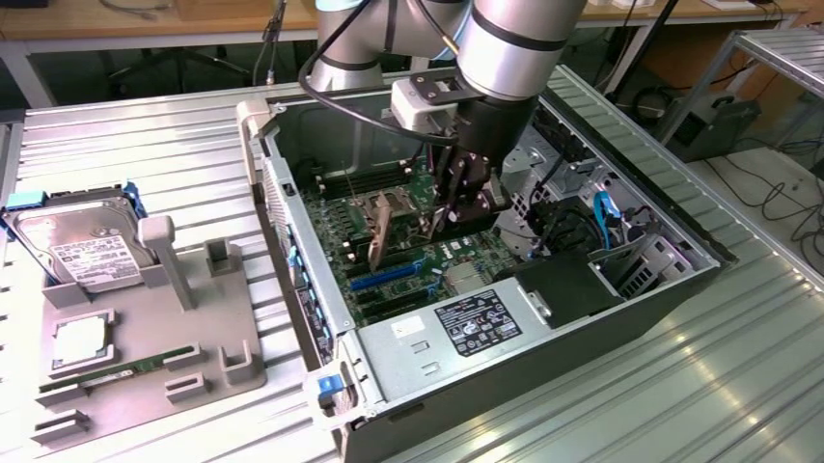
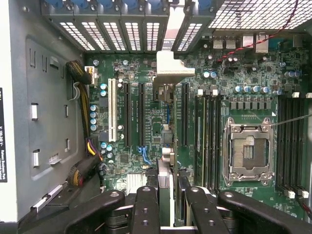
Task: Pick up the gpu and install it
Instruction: 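Insert the gpu into the slot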
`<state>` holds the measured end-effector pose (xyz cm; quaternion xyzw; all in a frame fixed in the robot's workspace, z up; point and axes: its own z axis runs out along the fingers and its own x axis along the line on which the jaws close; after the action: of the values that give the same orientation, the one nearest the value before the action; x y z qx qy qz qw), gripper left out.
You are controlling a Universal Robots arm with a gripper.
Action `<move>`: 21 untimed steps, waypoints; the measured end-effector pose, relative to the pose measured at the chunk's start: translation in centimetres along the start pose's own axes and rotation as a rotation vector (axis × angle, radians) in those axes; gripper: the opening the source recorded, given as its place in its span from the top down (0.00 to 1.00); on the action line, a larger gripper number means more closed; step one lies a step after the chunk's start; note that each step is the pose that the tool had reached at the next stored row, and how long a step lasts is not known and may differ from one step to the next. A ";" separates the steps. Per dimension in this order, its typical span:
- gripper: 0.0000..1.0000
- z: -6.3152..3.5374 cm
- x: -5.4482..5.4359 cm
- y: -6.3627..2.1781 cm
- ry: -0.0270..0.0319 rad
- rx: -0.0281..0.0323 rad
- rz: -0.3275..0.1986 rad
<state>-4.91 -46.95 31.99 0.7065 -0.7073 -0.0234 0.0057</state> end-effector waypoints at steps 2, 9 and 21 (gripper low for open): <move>0.74 0.03 0.0 0.00 0.0000 0.0000 0.000; 0.74 0.20 0.2 0.00 0.0000 0.0000 0.000; 0.74 0.38 0.3 0.00 0.0000 0.0000 0.000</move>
<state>-4.93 -47.28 31.60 0.7065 -0.7073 -0.0234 0.0057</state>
